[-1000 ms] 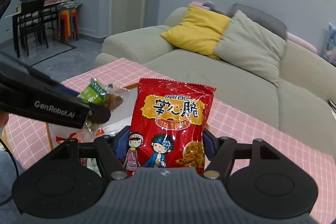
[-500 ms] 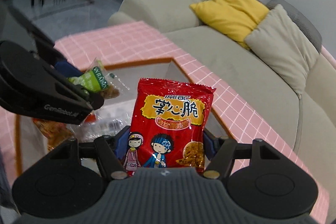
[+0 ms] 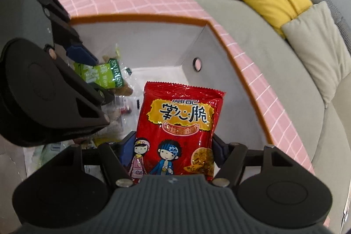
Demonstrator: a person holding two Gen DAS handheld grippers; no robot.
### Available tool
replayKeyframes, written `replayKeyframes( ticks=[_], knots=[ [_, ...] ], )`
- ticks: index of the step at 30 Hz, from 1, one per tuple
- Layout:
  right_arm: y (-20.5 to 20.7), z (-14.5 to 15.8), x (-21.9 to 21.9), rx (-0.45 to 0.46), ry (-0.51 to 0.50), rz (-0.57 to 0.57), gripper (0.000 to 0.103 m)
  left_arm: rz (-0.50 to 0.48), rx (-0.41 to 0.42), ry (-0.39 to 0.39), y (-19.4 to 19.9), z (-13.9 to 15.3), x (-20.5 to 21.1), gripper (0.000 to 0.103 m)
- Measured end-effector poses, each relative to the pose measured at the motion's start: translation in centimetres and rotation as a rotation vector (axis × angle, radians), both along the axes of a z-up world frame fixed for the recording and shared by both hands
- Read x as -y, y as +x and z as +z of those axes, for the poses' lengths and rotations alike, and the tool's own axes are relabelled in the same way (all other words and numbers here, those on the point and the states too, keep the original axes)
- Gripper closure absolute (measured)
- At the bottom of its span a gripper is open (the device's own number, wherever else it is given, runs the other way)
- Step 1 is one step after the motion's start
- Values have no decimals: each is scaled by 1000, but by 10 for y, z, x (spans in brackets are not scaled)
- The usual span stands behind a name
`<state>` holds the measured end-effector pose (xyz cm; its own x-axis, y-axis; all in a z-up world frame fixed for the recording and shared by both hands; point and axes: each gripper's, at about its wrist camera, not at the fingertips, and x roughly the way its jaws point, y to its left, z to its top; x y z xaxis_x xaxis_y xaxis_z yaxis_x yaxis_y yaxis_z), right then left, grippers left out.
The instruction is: Organize snacks
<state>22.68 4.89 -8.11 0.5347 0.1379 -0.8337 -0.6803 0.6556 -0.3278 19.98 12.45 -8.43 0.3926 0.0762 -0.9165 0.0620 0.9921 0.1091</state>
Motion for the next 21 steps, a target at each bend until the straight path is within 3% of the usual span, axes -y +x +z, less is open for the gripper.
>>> replayKeyframes(
  ticks=[6, 9, 16, 21],
  knots=[
    [3, -9, 4, -57, 27, -8, 36, 1, -8, 5, 1, -5, 3, 59],
    [2, -9, 6, -62, 34, -19, 36, 7, -12, 12, 3, -4, 2, 53],
    [4, 5, 9, -62, 69, -41, 16, 13, 30, 31, -2, 15, 0, 37],
    [-8, 31, 10, -22, 91, -36, 10, 20, 72, 32, -12, 43, 0, 29]
  ],
)
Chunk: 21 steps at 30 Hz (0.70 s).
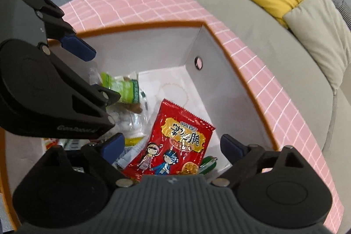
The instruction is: Organize snacks
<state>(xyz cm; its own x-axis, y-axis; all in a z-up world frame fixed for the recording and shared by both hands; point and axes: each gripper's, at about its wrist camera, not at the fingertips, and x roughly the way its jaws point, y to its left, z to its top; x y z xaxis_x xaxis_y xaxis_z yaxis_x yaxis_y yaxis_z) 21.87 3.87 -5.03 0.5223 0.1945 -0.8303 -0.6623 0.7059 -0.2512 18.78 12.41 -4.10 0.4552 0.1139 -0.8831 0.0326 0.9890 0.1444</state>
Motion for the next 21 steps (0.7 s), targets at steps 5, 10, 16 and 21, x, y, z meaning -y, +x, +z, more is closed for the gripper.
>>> replayKeyframes(
  ticks=[5, 10, 16, 21],
  knots=[
    [-22, 34, 9, 55, 54, -20, 8, 38, 108, 5, -18, 37, -2, 29],
    [-49, 69, 23, 139, 136, -67, 7, 42, 267, -1, -49, 80, 5, 25],
    [-94, 107, 47, 275, 225, -125, 6, 42, 428, 3, -92, 122, 19, 20],
    [-139, 125, 67, 351, 315, -161, 4, 9, 523, -10, -126, 143, 35, 16]
  ],
)
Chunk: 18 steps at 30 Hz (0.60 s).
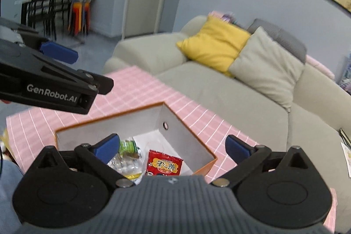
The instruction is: Organize snacks
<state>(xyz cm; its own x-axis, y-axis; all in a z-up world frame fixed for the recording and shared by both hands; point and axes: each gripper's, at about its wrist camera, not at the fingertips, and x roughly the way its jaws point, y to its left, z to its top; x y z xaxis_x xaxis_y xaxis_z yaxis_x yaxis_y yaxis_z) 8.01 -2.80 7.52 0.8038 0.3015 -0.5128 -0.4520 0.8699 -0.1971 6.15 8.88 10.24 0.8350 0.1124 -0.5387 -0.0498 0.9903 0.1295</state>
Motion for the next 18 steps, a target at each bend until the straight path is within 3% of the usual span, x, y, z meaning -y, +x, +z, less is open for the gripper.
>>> replayKeyframes(
  ticks=[9, 18],
  knots=[
    [-70, 11, 42, 61, 155, -64, 4, 24, 85, -107, -44, 4, 6, 10],
    [-93, -20, 61, 21, 188, -165, 4, 80, 16, -113, -63, -32, 10, 4]
  ],
)
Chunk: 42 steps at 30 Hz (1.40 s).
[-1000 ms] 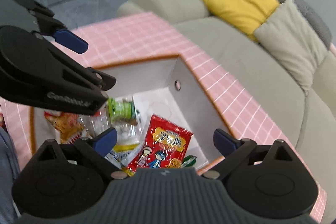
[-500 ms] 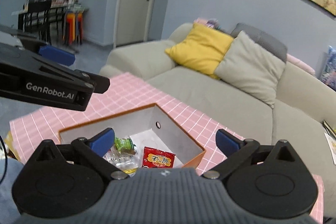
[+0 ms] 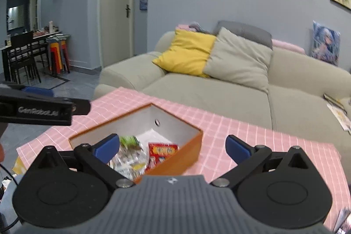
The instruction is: Organize snacks
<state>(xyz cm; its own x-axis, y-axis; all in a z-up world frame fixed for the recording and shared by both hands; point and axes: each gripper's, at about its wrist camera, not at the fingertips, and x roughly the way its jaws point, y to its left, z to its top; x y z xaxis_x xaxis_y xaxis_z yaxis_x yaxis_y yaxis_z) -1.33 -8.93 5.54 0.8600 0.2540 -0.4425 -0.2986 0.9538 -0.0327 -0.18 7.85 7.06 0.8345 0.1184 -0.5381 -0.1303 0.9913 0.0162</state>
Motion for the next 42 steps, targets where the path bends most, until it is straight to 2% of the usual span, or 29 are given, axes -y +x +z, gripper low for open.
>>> replayKeyframes(
  ticks=[8, 15, 42],
  knots=[
    [3, -42, 5, -116, -26, -34, 4, 6, -126, -43, -2, -39, 6, 4],
    [13, -62, 11, -169, -58, -77, 4, 12, -179, -47, -5, -53, 11, 4],
    [15, -62, 13, -155, -36, -88, 4, 31, -211, -52, -3, -51, 10, 4]
  ],
)
